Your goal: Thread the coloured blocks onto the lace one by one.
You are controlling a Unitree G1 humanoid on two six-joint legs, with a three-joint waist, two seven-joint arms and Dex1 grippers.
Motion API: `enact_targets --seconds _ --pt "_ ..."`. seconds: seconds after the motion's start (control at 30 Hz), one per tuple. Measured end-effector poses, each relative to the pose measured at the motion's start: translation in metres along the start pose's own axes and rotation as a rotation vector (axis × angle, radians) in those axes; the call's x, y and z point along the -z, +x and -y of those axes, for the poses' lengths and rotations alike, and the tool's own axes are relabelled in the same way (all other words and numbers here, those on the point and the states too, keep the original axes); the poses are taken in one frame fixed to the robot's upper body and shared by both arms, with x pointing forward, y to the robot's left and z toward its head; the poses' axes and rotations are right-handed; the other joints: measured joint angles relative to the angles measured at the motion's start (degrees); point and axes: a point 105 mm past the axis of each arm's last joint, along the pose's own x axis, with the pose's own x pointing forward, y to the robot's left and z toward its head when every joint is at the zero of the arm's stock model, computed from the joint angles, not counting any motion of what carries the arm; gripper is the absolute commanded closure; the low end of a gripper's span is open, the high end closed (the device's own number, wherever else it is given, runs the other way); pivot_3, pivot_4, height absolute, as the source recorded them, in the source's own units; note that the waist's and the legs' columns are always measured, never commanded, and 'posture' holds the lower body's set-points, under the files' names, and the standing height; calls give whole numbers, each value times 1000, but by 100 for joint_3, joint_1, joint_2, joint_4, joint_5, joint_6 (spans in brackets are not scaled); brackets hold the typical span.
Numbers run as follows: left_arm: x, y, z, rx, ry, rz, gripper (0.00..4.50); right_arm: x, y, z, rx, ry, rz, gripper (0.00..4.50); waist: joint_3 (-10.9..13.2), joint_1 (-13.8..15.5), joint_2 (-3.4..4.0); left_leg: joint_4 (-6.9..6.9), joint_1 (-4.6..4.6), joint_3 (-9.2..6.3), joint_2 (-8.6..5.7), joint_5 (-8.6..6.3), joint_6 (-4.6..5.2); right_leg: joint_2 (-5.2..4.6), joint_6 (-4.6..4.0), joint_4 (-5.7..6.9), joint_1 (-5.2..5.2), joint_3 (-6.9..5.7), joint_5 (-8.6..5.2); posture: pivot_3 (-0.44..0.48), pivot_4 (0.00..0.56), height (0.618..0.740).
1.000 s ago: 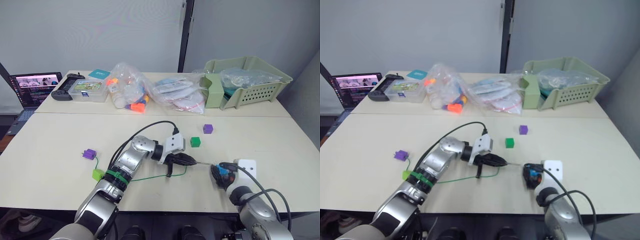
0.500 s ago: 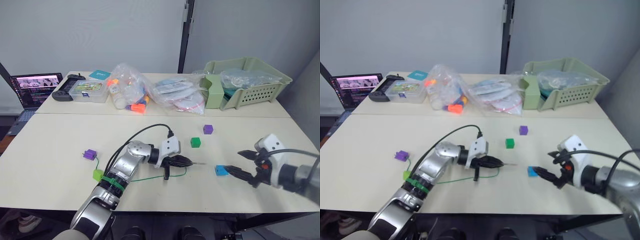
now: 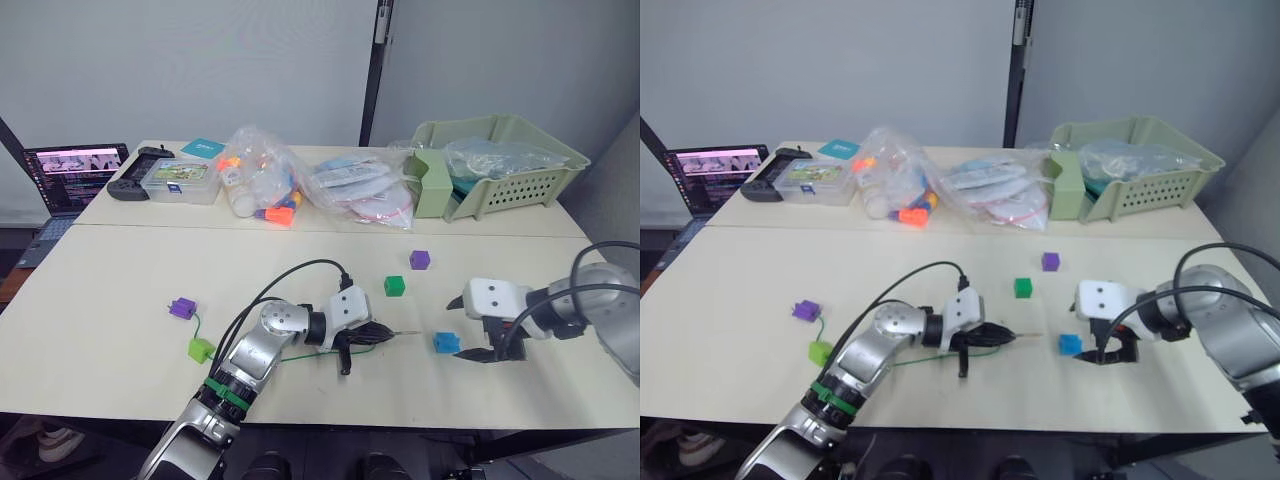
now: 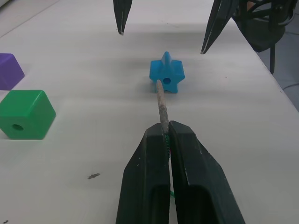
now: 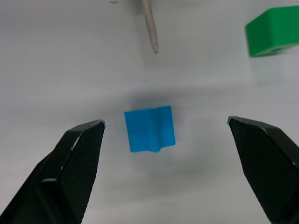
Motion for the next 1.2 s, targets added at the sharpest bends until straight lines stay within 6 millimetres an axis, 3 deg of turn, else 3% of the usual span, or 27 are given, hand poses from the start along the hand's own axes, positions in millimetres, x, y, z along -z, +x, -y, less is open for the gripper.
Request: enact_targets --seconds 0.23,0.33,0.57,1.07,1.2 --pt "-3 3 3 -6 14 -1 4500 8 19 -4 -56 -25 -38 47 -1 -10 1 0 2 0 0 0 0 0 -2 2 -1 1 1 0 150 737" --pt "-2 5 4 -3 9 -8 4500 10 20 0 -48 -29 -54 840 -1 -11 1 0 3 -1 0 0 0 -1 -2 2 0 1 2 0 150 737" --pt "-2 10 8 14 13 -11 4500 8 25 1 -55 -32 -46 3182 -1 -7 1 0 4 -1 -1 0 0 -1 -2 3 1 1 2 0 150 737" --pt "5 11 2 6 9 -60 4500 0 25 -3 -72 -33 -41 3188 -1 -9 1 0 4 -1 -1 0 0 -1 -2 3 1 0 2 0 150 737" --pt "8 21 4 26 -2 -88 4500 1 26 -3 -64 -17 -43 3188 -1 3 1 2 2 -1 -3 0 0 -2 -1 3 1 0 2 0 150 737"
